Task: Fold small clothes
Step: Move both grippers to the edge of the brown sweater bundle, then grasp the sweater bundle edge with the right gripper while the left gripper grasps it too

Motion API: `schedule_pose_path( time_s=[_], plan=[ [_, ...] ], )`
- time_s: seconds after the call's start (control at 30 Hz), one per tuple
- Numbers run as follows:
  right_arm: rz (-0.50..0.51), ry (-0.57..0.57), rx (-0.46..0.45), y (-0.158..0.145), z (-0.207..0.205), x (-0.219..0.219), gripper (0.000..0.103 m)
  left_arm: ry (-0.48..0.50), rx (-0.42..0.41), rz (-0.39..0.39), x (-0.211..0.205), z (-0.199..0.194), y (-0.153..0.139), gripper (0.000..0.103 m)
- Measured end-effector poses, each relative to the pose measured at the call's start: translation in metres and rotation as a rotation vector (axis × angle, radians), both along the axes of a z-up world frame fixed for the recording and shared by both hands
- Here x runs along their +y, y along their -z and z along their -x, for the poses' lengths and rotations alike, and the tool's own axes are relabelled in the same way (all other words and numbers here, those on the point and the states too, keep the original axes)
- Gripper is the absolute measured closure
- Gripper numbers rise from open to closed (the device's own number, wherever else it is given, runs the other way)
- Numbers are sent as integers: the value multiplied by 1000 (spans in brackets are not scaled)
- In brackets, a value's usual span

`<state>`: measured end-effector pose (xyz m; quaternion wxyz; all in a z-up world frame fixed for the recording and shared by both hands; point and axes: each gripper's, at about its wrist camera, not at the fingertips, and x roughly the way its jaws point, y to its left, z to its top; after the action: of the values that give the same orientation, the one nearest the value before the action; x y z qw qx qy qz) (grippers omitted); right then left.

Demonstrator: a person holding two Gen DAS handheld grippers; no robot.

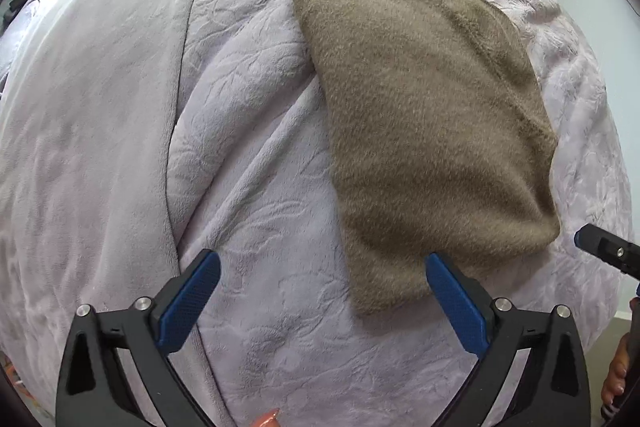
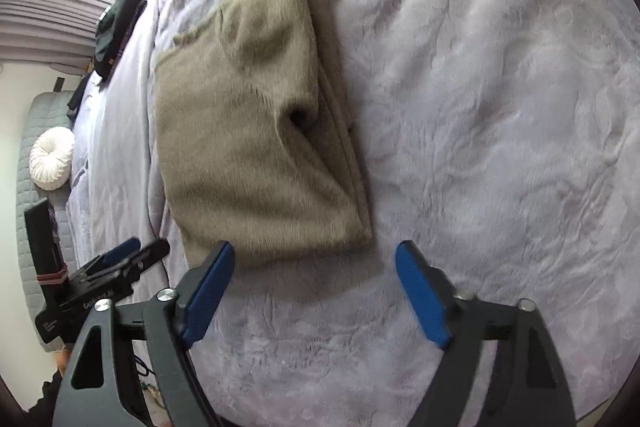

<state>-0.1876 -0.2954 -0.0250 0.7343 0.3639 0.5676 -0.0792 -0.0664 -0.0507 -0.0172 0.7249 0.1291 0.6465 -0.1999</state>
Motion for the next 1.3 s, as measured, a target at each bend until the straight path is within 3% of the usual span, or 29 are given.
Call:
schedule_pose_path(
  time_s=[0.3, 0.4, 0.63, 0.83, 0.97, 1.17, 1.3],
  plan=[
    [-25, 0, 3, 2, -20, -23, 17, -63, 47, -28, 0, -36, 18, 0],
    [-37, -1, 2, 3, -27, -32, 17, -83, 87, 2, 3, -50, 23, 0],
    [-78, -14, -10, 10, -50, -51, 17, -119, 94, 77, 6, -84, 21, 0],
    [-168, -2, -69, 24, -73, -67, 17, -130, 160, 202, -6, -122, 29, 0],
    [-254, 2, -87, 44, -90, -77, 17, -100, 206, 250, -21, -135, 43, 0],
    [-346, -27, -94, 70, -112, -83, 17, 30, 243, 234, -52, -121, 65, 0],
    [-377, -87, -84, 76, -128, -75, 17, 21, 262, 257, -54, -126, 67, 0]
  ],
)
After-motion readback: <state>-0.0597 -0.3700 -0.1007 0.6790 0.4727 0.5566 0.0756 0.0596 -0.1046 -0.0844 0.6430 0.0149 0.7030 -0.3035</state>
